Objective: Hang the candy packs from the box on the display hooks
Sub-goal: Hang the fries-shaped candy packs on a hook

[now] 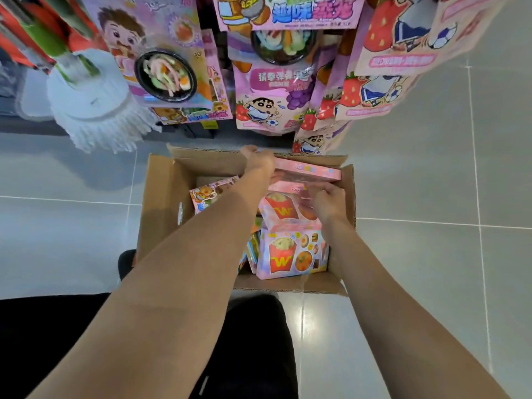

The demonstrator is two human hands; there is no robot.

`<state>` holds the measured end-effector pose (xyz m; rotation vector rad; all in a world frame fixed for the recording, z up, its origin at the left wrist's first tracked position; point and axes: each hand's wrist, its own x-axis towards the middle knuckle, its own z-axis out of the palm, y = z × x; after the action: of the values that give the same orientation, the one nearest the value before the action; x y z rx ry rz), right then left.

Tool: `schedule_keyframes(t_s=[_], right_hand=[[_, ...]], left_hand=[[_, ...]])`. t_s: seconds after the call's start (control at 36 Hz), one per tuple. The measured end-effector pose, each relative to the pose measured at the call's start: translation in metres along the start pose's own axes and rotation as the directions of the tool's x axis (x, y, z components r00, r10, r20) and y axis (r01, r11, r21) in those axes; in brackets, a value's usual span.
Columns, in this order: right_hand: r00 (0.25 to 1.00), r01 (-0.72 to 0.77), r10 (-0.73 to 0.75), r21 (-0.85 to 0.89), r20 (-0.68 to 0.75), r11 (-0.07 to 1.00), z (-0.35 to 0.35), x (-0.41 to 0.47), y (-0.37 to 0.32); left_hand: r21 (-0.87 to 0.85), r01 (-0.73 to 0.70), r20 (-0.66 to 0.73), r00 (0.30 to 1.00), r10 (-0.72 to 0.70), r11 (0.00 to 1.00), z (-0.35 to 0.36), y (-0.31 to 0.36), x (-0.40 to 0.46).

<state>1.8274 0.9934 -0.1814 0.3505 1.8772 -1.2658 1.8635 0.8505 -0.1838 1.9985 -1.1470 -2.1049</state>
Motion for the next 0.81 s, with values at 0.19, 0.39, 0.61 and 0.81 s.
schedule_keyframes(t_s=[0.19, 0.39, 0.61, 0.81], right_hand=[[1.000, -0.008, 0.008, -0.002, 0.000, 1.000, 0.006, -0.009, 0.008], [1.000, 0.022, -0.021, -0.013, 0.018, 1.000, 0.001, -0.014, 0.016], [1.000, 0.010, -0.010, 0.044, 0.002, 0.999, -0.004, -0.021, 0.026], [0.999, -0.044, 0.046, 0.107, -0.017, 0.993, 0.003, -0.030, 0.030]], left_hand=[[-0.049, -0.127, -0.202, 0.973, 0.115, 0.991, 0.007, -0.027, 0.014], [0.063, -0.019, -0.052, 0.998, 0.023, 0.998, 0.005, -0.018, 0.016], [0.078, -0.031, -0.059, 0.998, 0.036, 0.996, -0.003, -0.029, -0.007], [0.092, -0.079, 0.125, 0.990, 0.067, 0.993, -0.041, -0.042, -0.033]])
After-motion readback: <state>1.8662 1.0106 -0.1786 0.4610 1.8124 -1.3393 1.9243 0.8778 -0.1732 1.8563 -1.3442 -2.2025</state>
